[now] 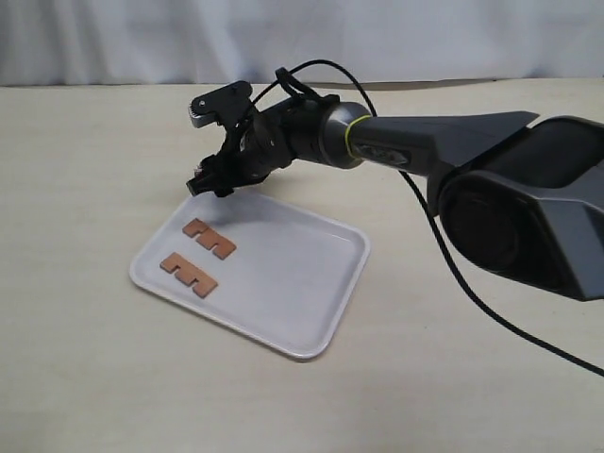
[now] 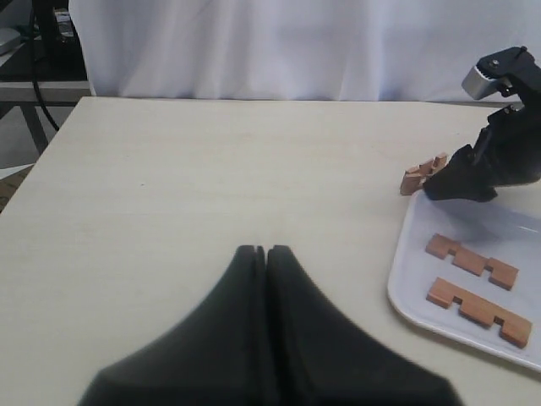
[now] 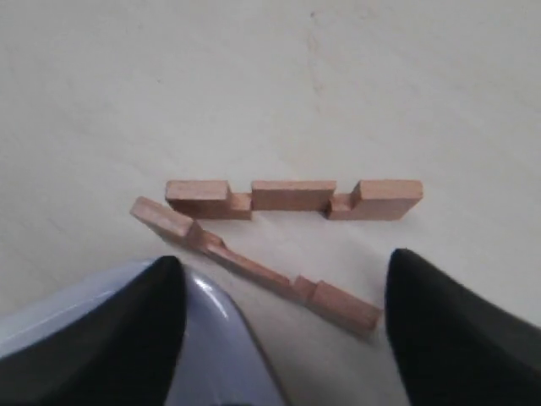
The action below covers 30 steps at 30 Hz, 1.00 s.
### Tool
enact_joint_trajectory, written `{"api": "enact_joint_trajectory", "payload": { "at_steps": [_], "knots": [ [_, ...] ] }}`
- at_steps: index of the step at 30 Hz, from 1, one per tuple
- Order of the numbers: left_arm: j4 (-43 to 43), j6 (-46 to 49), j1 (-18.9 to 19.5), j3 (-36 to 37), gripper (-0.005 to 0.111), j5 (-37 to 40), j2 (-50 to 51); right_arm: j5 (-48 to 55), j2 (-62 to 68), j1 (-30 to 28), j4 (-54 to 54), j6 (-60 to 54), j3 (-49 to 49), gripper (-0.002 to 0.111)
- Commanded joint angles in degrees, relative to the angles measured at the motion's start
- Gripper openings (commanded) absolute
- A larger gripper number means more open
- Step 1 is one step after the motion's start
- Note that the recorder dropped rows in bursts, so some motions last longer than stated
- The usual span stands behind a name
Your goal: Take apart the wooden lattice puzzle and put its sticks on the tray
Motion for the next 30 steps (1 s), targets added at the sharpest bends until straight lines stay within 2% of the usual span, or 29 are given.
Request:
{"api": "enact_joint_trajectory", "payload": {
  "at_steps": [1, 2, 5, 15, 16, 18, 20, 23, 28, 30],
  "knots": [
    [0.0, -0.2, -0.3, 0.1, 0.0, -0.4, -0.1, -0.1, -0.1, -0.3, -0.1, 0.4, -0.2, 0.031],
    [0.0, -0.2, -0.3, 0.1, 0.0, -0.4, -0.1, 0.0, -0.3, -0.3, -0.1, 0.4, -0.2, 0.022],
    [0.0, -0.2, -0.3, 0.1, 0.0, -0.4, -0.1, 0.4, -1.4, -0.3, -0.4, 0.2, -0.2, 0.008],
    [0.0, -0.2, -0.3, 0.1, 0.0, -0.4, -0.1, 3.3, -6.6, -0.1, -0.4, -1.9, -0.2, 0.007],
    [0.0, -0.2, -0.3, 0.1, 0.0, -0.4, -0.1, 3.2, -6.7, -0.1, -0.4, -0.9, -0.2, 0.009],
    [0.0, -0.2, -0.3, 0.1, 0.0, -0.4, -0.1, 2.9, -6.8, -0.1, -0.4, 2.3, -0.2, 0.022],
    [0.0, -0.2, -0.3, 0.1, 0.0, -0.4, -0.1, 1.4, -5.9, 0.7, -0.5, 6.1, -0.2, 0.057],
    [-0.1, -0.2, -0.3, 0.1, 0.0, -0.1, -0.1, -1.4, -4.6, 2.7, -5.1, 9.0, -0.4, 0.059],
    [-0.1, -0.2, -0.3, 0.1, 0.0, -0.1, -0.1, 4.9, 0.7, 5.4, -34.3, 36.2, -6.1, 0.059],
    [-0.1, -0.2, -0.3, 0.1, 0.0, -0.1, -0.1, 4.8, 1.5, 5.5, -37.2, 39.4, -6.3, 0.059]
  ]
}}
